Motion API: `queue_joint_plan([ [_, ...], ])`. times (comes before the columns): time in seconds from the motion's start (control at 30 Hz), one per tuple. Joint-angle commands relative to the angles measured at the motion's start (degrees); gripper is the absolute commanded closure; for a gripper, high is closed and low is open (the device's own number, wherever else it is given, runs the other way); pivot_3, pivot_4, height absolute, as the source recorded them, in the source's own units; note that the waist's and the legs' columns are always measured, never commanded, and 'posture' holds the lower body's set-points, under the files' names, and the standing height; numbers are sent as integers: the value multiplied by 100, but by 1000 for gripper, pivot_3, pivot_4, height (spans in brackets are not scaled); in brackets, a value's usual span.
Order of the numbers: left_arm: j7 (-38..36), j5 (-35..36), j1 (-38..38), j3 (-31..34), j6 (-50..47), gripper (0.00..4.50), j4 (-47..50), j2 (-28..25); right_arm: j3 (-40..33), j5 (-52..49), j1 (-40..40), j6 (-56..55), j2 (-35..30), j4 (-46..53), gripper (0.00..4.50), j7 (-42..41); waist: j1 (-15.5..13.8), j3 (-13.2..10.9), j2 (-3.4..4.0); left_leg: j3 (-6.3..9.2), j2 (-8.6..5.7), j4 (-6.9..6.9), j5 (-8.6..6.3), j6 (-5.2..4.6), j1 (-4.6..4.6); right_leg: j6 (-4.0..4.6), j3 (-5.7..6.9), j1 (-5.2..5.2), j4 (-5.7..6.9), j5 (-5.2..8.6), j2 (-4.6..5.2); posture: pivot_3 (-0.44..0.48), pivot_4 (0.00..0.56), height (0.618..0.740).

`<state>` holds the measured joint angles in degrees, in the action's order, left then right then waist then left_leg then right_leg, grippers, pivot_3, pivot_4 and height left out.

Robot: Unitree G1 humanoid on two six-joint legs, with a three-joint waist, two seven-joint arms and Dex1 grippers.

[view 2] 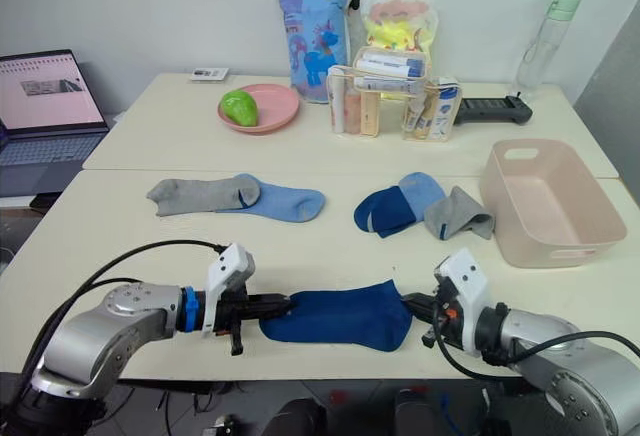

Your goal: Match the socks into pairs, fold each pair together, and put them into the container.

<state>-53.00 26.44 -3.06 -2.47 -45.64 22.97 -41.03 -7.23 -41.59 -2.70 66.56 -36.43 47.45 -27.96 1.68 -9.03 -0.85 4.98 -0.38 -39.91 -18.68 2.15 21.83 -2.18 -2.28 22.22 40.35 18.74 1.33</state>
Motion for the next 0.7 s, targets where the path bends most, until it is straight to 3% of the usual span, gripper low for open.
queue_joint_plan([
  [0.03, 392, -159, 175, -22, 192, 4479, 148, 136, 188, 75, -8, -133, -89, 185, 4500, 106, 0, 0, 1, 0, 0, 0, 0, 0, -1, 0, -1, 0, 0, 0, 0, 0, 150, 703],
  [0.23, 492, -167, 418, -206, 257, 4479, 236, 114, 678, 469, 78, -221, -240, 106, 4500, 373, -1, 2, 2, -1, 0, 1, 0, 0, -3, 0, -2, -2, -1, 0, 0, 0, 150, 703],
  [0.37, 817, 89, 328, -112, -219, 4479, 229, 353, 914, 619, 200, -235, -257, -12, 4500, 415, -4, 3, 3, -3, -3, 1, 0, 0, -3, 0, -3, -2, -2, 0, 1, 0, 150, 703],
  [0.53, 628, 55, 350, -44, -40, 3262, 202, 116, 665, 629, 141, -294, -291, -27, 3210, 378, -24, 4, 2, -2, -5, 0, 0, 1, -3, 0, -1, -6, -6, 0, 2, 0, 150, 703],
  [0.7, 413, 226, 381, 415, 238, 1720, 70, -174, 318, 601, 204, -513, -390, 55, 1348, 298, 14, 5, 5, -2, 1, 4, 0, 1, -8, 0, -1, -6, -4, 0, 0, 0, 150, 703],
])
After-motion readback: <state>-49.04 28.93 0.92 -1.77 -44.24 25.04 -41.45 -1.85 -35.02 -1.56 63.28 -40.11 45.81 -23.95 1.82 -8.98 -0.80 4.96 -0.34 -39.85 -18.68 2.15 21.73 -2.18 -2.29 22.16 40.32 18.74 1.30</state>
